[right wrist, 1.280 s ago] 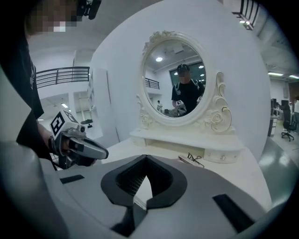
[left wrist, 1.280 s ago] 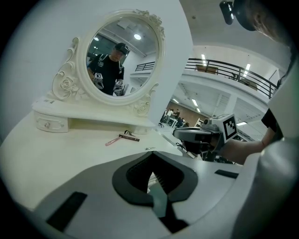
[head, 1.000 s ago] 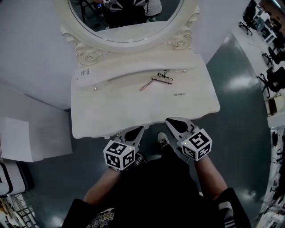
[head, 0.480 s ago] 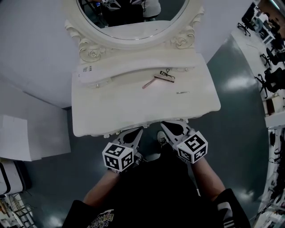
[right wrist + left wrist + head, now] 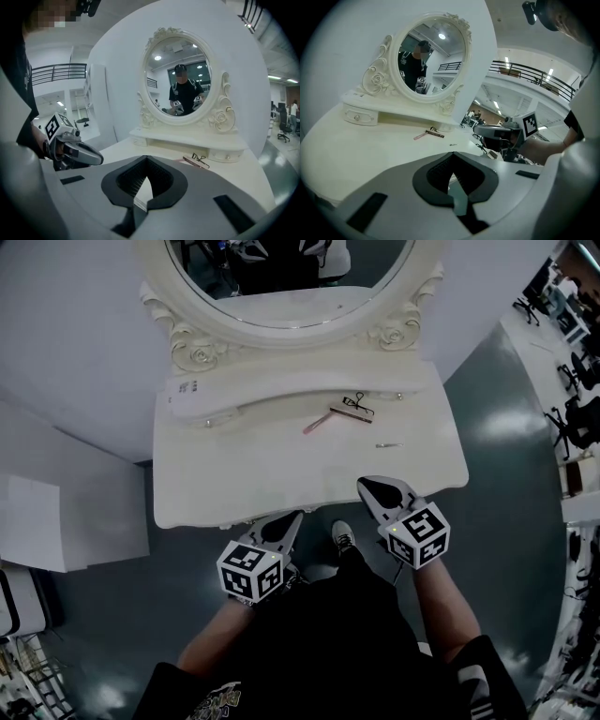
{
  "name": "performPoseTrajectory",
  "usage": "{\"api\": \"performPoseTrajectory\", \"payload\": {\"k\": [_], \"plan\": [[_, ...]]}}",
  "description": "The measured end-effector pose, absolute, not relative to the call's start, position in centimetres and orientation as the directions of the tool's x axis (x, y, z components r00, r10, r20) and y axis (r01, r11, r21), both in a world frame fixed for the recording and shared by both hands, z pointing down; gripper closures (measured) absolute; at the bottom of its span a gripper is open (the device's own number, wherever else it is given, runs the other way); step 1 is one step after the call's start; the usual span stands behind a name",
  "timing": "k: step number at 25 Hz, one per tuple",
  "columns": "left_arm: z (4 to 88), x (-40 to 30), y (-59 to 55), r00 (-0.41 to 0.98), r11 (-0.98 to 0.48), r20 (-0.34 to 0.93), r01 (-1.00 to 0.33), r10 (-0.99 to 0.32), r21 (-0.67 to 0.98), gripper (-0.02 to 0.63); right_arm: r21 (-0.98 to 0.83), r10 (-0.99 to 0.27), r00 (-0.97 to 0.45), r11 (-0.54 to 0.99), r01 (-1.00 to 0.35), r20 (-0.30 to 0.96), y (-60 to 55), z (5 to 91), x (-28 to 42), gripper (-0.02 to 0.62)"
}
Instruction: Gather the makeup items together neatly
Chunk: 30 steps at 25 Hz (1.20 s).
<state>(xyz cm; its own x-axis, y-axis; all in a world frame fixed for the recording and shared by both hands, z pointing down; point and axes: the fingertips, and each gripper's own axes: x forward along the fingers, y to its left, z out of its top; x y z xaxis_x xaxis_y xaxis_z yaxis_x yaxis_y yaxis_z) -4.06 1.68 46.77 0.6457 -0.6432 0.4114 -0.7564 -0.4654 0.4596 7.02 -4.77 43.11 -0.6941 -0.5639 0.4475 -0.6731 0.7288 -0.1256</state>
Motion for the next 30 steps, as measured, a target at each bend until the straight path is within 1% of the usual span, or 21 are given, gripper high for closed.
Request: {"api": "performPoseTrajectory", "payload": {"k": [5,16,22,30], "plan": [[46.7,-2.7,0.2,0.636,-0.453,0.411,-0.763,-0.653,0.461,0.598,-0.114,-0.565,-0.685,0.727,-0.677,0.460,-7.6,43.3,9.1,0.566],[47.3,0.4,-2.8,0.611,-0.411,0.414,-0.777,-0.675,0.476,0.598,-0.067,-0.526,-0.672,0.760,-0.647,0.520,-13.9,45.0,12.3,0.566],[47.8,1.6,-4.3,0.581,-0.373,0.427,-0.795,-0.693,0.478,0.598,-0.064,-0.482,-0.677,0.787,-0.614,0.556,-17.7,47.1,13.5,0.566],[48.9,2.3,-5.9,0.531,-0.307,0.449,-0.822,-0.719,0.480,0.598,-0.047,-0.385,-0.670,0.846,-0.531,0.635,-22.2,51.5,13.5,0.563]]}}
